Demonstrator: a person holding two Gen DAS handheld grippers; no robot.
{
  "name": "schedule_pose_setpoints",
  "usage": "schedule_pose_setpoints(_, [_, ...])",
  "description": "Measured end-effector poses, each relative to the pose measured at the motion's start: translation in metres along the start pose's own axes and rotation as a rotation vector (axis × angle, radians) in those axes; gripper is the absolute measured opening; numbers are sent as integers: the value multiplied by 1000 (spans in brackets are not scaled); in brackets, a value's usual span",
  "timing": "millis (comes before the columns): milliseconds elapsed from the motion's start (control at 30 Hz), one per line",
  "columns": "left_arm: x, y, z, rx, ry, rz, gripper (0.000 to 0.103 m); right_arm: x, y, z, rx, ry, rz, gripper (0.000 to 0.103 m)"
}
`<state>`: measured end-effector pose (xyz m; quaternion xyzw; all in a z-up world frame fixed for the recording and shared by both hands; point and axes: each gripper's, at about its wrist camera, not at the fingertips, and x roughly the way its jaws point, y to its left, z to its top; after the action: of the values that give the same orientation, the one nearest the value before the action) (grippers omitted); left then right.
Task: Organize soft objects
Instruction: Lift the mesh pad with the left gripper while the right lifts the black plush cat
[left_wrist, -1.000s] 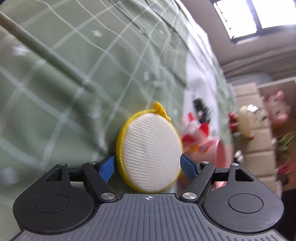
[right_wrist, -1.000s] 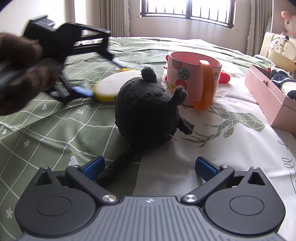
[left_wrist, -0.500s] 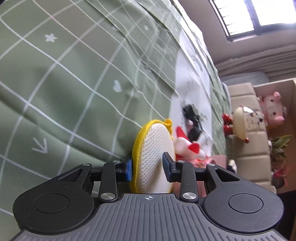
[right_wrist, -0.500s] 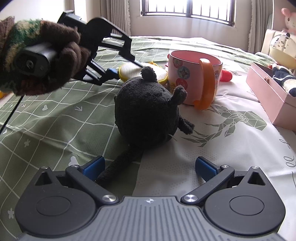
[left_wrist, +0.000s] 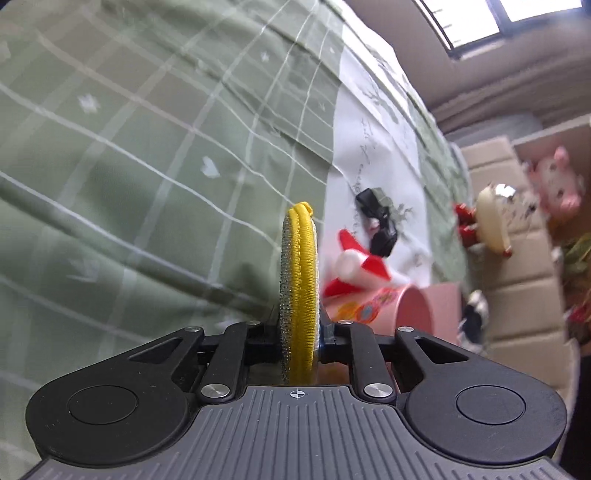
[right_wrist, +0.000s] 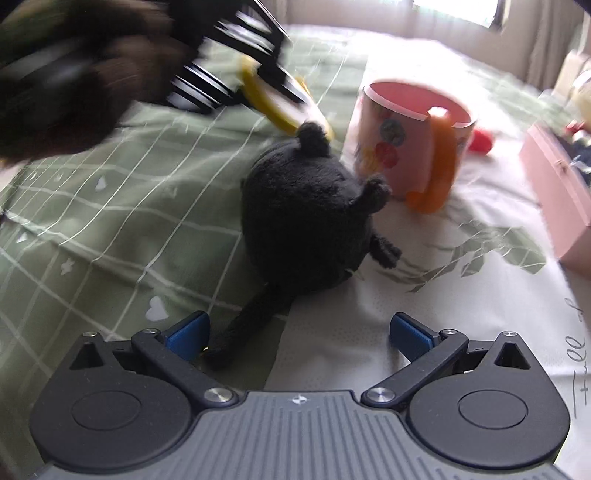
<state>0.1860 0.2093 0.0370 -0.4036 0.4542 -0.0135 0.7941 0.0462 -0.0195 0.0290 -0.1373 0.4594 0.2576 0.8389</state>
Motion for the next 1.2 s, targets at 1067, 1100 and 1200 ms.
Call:
schedule_pose_setpoints(1067, [-120, 41, -63, 176, 31, 372, 18, 16, 33, 87, -280, 50, -43, 88])
schedule_pose_setpoints(1100, [-118, 40, -64, 181, 34, 374, 18, 20, 31, 86, -279, 48, -56, 88])
schedule_pose_setpoints(1200, [-111, 35, -69, 203, 41, 384, 18, 30, 24, 82, -259, 53, -64, 84])
